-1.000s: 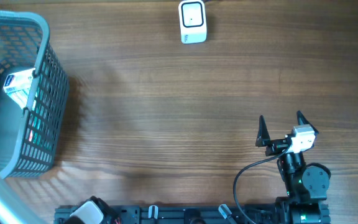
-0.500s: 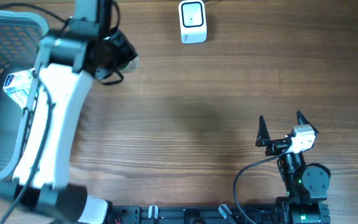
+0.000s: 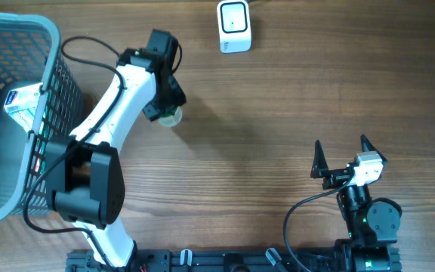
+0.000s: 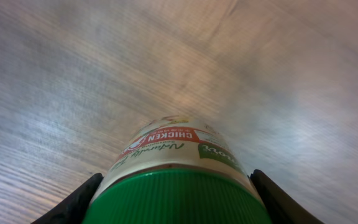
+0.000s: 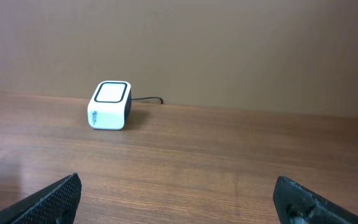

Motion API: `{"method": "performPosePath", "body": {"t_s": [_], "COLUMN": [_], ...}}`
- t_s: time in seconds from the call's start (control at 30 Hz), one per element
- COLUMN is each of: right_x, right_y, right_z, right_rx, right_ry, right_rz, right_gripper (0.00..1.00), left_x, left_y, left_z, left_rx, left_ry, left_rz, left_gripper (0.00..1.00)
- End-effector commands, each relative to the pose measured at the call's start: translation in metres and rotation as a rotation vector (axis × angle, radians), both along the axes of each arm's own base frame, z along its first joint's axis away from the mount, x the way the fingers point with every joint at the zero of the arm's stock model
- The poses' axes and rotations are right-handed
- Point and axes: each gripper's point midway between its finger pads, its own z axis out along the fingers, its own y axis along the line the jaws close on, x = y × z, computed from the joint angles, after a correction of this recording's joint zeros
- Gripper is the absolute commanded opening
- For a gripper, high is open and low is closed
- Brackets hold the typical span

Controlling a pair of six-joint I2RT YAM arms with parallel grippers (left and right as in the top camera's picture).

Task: Scan the item barcode
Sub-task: 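Carry the jar to table center and set it down upright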

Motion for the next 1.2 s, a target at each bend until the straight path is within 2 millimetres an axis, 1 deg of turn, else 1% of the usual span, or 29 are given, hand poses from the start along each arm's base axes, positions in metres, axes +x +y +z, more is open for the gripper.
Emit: {"method": "performPosePath", "body": {"t_s": [0.0, 0.13, 0.23, 0.37, 0.4, 0.5, 0.53, 0.57, 0.6, 0.63, 0.7, 0.8, 0.83, 0.87, 0.93, 0.97, 1.07, 1.17], "right_x": [-0.001, -0.001, -0.001, -0.001, -0.001, -0.001, -0.001, -0.001, -0.001, -0.001, -0.001, -0.001, -0.001, -0.001, -0.001, -0.001, -0.001, -0.001], "right_y": [0.004, 0.004, 0.004, 0.004, 0.004, 0.004, 0.004, 0.004, 0.004, 0.004, 0.004, 0.004, 0.004, 0.004, 0.004, 0.004, 0.004, 0.004], "right_z": [0.001, 0.001, 0.002, 0.001, 0.002, 0.001, 0.001, 0.001, 0.002, 0.001, 0.001, 0.001, 0.001, 0.002, 0.001, 0.002, 0.001, 0.002], "right_rx": [-0.018, -0.018, -0.019, -0.018, -0.018, -0.018, -0.018, -0.019, -0.018, -0.018, -0.018, -0.018, -0.018, -0.018, -0.018, -0.018, -0.018, -0.018], "right_ry": [-0.010, -0.010, -0.010, -0.010, -0.010, -0.010, -0.010, -0.010, -0.010, -0.010, -0.010, -0.010, -0.010, -0.010, -0.010, -0.010, -0.010, -0.010], "right_rz": [0.020, 0.020, 0.020, 0.020, 0.021, 0.020, 0.020, 0.020, 0.020, 0.020, 0.020, 0.020, 0.020, 0.021, 0.020, 0.020, 0.020, 0.020], "right_gripper": [1.00, 1.00, 1.00, 1.00, 1.00, 1.00, 1.00, 1.00, 1.00, 1.00, 0.99, 1.00, 1.00, 1.00, 1.00, 1.00, 1.00, 1.00], "left_x": [-0.012, -0.020, -0.022, -0.021, -0.022, -0.033, -0.037, -0.040, -0.043, -0.045, -0.044, -0.037, -0.033, -0.029, -0.023, -0.021, -0.020, -0.022], "left_y": [-0.004, -0.016, -0.028, -0.064, -0.076, -0.102, -0.111, -0.118, -0.123, -0.126, -0.124, -0.118, -0.116, -0.114, -0.112, -0.109, -0.088, -0.064], "left_z": [-0.023, -0.040, -0.047, -0.046, -0.045, -0.045, -0.045, -0.044, -0.044, -0.042, -0.033, 0.002, 0.018, 0.038, 0.067, 0.087, 0.137, 0.179], "left_rx": [-0.006, -0.007, -0.012, -0.054, -0.060, -0.065, -0.064, -0.061, -0.047, -0.042, -0.013, 0.024, 0.038, 0.047, 0.046, 0.048, 0.093, 0.151], "left_ry": [0.026, 0.022, 0.003, -0.044, -0.058, -0.067, -0.072, -0.077, -0.082, -0.083, -0.087, -0.128, -0.159, -0.202, -0.275, -0.329, -0.480, -0.602], "left_rz": [-0.009, -0.045, -0.079, -0.157, -0.189, -0.263, -0.306, -0.342, -0.379, -0.403, -0.408, -0.398, -0.392, -0.389, -0.383, -0.371, -0.320, -0.259], "left_gripper": [0.53, 0.56, 0.59, 0.61, 0.61, 0.62, 0.63, 0.68, 0.96, 1.00, 1.00, 1.00, 1.00, 1.00, 1.00, 1.00, 1.00, 1.00]}}
